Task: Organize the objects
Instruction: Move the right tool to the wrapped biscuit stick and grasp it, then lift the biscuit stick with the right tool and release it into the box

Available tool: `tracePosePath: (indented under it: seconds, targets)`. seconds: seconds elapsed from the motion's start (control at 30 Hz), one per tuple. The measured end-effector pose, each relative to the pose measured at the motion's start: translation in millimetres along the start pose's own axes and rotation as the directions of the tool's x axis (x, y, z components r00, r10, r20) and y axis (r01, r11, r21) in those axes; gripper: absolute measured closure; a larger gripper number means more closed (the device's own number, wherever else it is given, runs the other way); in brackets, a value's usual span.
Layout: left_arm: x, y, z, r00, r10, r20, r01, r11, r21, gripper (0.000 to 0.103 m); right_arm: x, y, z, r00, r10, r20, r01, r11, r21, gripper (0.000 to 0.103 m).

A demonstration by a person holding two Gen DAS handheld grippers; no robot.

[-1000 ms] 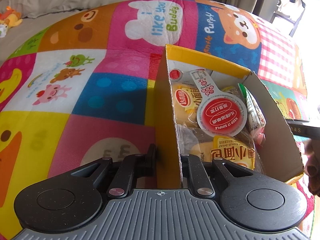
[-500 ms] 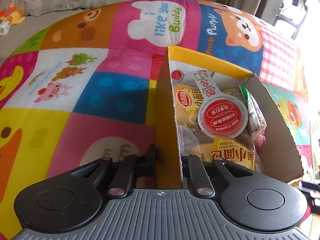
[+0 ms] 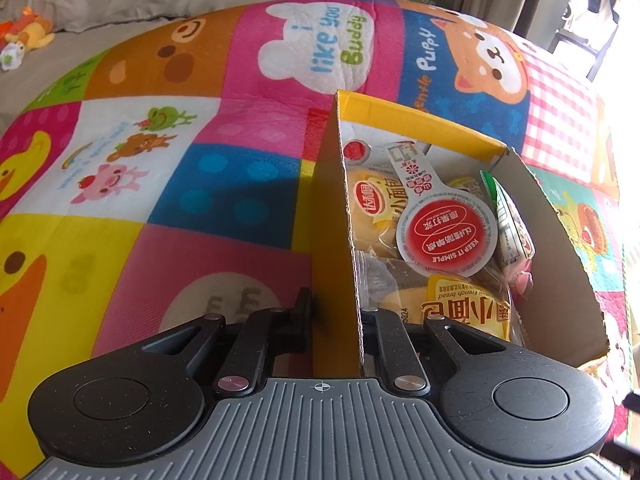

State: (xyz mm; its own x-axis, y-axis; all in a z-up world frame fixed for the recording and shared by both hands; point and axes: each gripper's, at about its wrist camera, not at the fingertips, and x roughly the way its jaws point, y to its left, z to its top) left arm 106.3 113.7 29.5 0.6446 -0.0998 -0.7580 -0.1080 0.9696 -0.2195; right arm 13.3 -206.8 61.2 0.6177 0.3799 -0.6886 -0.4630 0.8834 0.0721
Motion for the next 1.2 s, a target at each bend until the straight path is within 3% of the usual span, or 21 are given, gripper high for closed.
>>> tracePosePath:
  seconds: [0.2, 0.43, 0.5, 0.57, 0.93, 1.2]
  targets:
    - [0, -1, 0, 1.0, 0.004, -0.001, -0.004, 1.0, 0.008, 0.089, 41, -17, 25, 0.997, -0.076, 0.003, 0.075, 0.99, 0.121, 0.039]
    - [0, -1, 0, 1.0, 0.002, 0.0, -0.002, 1.0, 0.006, 0.089, 79, -20, 38, 0.993, -0.115, -0.028, 0.118, 0.986, 0.118, 0.041]
    - [0, -1, 0, 1.0, 0.001, 0.0, -0.001, 1.0, 0.004, 0.089, 81, -21, 38, 0.992, -0.122, -0.038, 0.126, 0.986, 0.114, 0.049]
    - [0, -1, 0, 1.0, 0.001, 0.0, -0.001, 1.0, 0.004, 0.089, 80, -21, 37, 0.992, -0.115, -0.059, 0.121, 0.987, 0.103, 0.072]
    - [0, 0, 1, 1.0, 0.0, -0.001, 0.0, 1.0, 0.007, 0.089, 17, -6, -5, 0.989, -0.015, -0.147, 0.022, 0.999, 0.047, 0.075]
    - [1, -1, 0, 1.0, 0.003, -0.001, -0.003, 1.0, 0.008, 0.089, -45, 11, 19, 0.996, 0.073, -0.043, -0.071, 0.997, 0.039, 0.075]
